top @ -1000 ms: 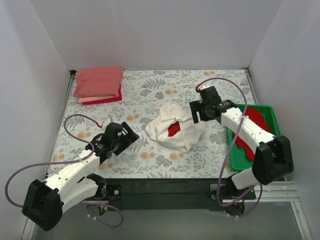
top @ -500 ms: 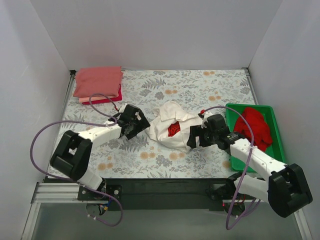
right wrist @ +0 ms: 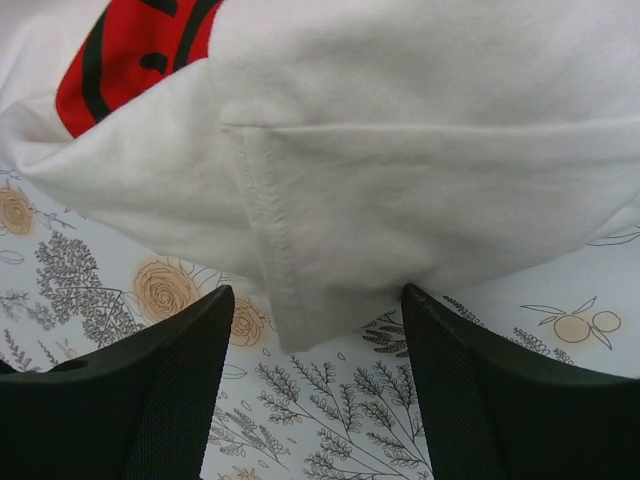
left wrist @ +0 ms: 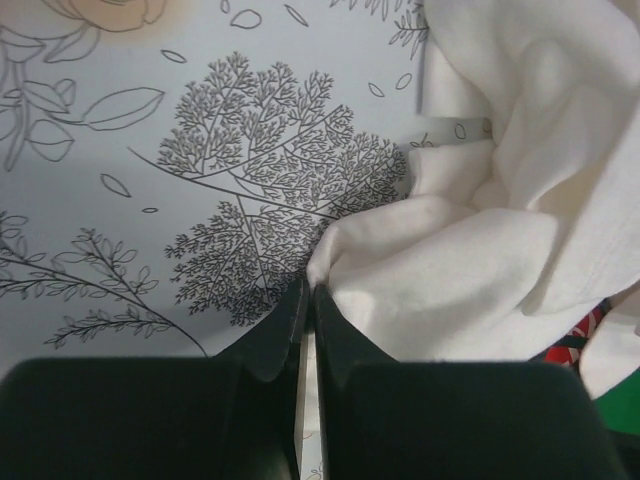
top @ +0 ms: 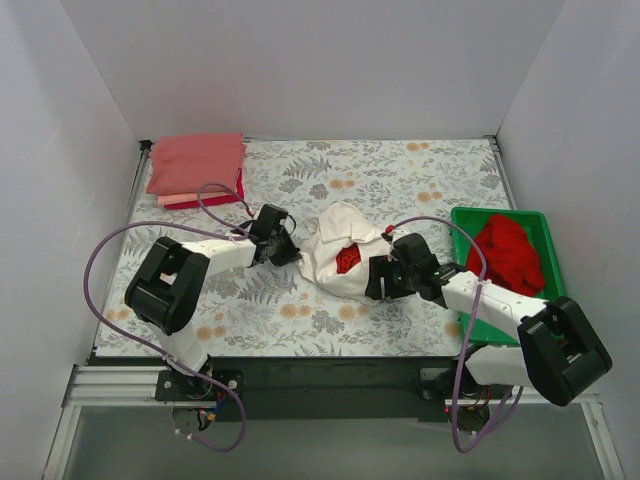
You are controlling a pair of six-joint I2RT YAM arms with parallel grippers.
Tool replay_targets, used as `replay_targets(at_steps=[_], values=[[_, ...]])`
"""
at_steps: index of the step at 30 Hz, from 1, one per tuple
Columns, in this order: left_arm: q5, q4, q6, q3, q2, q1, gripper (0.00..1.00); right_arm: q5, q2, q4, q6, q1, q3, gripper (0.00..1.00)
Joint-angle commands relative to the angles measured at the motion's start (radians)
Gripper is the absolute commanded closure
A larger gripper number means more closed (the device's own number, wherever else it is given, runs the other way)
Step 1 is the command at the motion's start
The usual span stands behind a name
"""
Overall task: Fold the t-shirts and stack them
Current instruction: Flatten the tshirt out
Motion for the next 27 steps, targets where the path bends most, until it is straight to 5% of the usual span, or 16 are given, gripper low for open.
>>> replay_targets(at_steps=[1,4,7,9,15,20,27], values=[[0.067,-0.026,0.052,-0.011,0.05,-0.004,1.0,0.107,0.049,0.037,0.04,0.035,0.021,0.26],[0.055,-0.017,0.055,-0.033,0.027,-0.005,1.0,0.152,0.085,0.017,0.049,0.05,0.038,0.36],[0.025,-0.017,0.058,-0.06,-0.068,-0.004,1.0,0.213,0.066,-0.029,0.069,0.063,0.058,0.78],[-0.039,-0.015,0.058,-0.079,-0.13,-0.005,1.0,0.235,0.033,-0.05,0.071,0.072,0.07,0.92],[-0.117,-0.008,0.078,-0.144,-0.43,-0.008,1.0,0.217,-0.17,-0.112,0.043,0.078,0.105,0.99],[-0.11,0.024,0.096,-0.139,-0.654,-0.022,1.0,0.05,-0.325,-0.123,-0.041,0.078,0.188,0.99],[-0.105,0.032,0.15,0.036,-0.843,-0.031,1.0,0.008,-0.423,-0.175,-0.106,0.078,0.447,0.99]])
